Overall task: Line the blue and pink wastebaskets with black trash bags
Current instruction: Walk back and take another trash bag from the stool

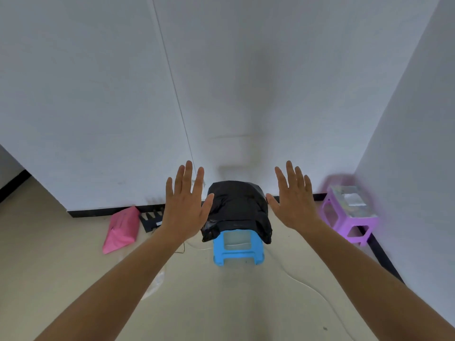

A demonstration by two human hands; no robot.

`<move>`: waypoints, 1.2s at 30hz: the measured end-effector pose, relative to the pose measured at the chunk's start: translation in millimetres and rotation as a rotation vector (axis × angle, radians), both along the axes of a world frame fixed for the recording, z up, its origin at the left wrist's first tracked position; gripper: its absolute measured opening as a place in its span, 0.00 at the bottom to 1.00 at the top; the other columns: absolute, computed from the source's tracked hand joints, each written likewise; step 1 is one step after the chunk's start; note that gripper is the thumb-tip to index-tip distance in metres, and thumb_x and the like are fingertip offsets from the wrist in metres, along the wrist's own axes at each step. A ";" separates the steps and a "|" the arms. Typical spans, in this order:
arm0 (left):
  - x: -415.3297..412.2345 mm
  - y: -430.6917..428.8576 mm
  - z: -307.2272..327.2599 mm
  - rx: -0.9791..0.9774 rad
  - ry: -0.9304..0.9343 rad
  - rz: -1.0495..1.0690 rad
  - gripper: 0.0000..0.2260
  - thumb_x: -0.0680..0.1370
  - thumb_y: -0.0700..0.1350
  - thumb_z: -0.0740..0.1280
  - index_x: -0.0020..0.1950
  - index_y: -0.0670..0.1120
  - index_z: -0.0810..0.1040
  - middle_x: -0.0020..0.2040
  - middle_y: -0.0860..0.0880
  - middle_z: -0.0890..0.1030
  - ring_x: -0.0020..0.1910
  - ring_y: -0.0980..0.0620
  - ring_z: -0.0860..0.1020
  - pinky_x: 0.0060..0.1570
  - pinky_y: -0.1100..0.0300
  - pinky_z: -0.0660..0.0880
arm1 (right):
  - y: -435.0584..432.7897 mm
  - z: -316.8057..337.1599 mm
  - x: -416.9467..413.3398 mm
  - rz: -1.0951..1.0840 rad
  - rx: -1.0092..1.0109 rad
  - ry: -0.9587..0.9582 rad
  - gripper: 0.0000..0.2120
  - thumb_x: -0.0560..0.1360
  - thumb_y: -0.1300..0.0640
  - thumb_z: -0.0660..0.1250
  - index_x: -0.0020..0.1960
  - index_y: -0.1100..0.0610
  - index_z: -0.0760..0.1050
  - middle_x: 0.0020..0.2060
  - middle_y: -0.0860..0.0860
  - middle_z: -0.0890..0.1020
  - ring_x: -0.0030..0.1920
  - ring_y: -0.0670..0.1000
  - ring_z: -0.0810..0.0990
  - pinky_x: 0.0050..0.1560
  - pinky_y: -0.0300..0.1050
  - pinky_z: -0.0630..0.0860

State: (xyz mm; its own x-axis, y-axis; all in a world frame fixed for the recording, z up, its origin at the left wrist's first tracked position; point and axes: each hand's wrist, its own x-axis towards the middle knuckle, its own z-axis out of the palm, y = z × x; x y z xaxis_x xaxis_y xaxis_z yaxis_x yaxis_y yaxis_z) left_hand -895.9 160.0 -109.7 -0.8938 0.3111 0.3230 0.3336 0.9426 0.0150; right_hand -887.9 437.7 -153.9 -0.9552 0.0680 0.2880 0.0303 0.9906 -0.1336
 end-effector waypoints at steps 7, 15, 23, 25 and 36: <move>-150.4 -4.7 -54.1 0.022 -0.139 0.060 0.30 0.80 0.57 0.52 0.78 0.43 0.55 0.78 0.38 0.53 0.77 0.38 0.54 0.71 0.37 0.58 | 7.5 -34.2 -162.1 0.014 0.000 -0.125 0.35 0.80 0.41 0.56 0.79 0.57 0.52 0.78 0.62 0.51 0.77 0.65 0.53 0.74 0.62 0.56; -323.2 -6.9 -141.1 -0.067 -0.395 0.035 0.30 0.81 0.58 0.50 0.79 0.45 0.49 0.79 0.40 0.49 0.78 0.41 0.50 0.73 0.40 0.56 | 12.0 -119.8 -301.8 -0.087 -0.019 -0.380 0.34 0.79 0.43 0.58 0.78 0.56 0.51 0.77 0.62 0.53 0.76 0.64 0.54 0.72 0.60 0.60; -401.2 19.4 -301.7 -0.104 -0.707 0.033 0.28 0.80 0.54 0.56 0.77 0.45 0.53 0.78 0.40 0.52 0.77 0.41 0.51 0.73 0.42 0.55 | 8.2 -278.8 -365.7 -0.119 -0.095 -0.636 0.30 0.78 0.55 0.57 0.78 0.57 0.51 0.76 0.62 0.56 0.72 0.64 0.60 0.68 0.59 0.65; -396.6 24.7 -350.9 -0.122 -0.776 0.046 0.28 0.80 0.52 0.57 0.77 0.45 0.55 0.78 0.39 0.53 0.77 0.40 0.51 0.73 0.42 0.56 | 4.3 -330.3 -361.6 -0.119 -0.114 -0.707 0.32 0.78 0.58 0.58 0.79 0.57 0.48 0.77 0.62 0.53 0.73 0.64 0.59 0.68 0.59 0.65; -388.6 23.9 -531.6 -0.221 -0.755 0.134 0.16 0.77 0.41 0.62 0.66 0.43 0.71 0.56 0.41 0.78 0.59 0.39 0.73 0.64 0.43 0.65 | 6.0 -504.6 -335.8 -0.208 -0.087 -0.763 0.39 0.74 0.64 0.66 0.79 0.58 0.49 0.60 0.61 0.75 0.62 0.63 0.71 0.63 0.55 0.67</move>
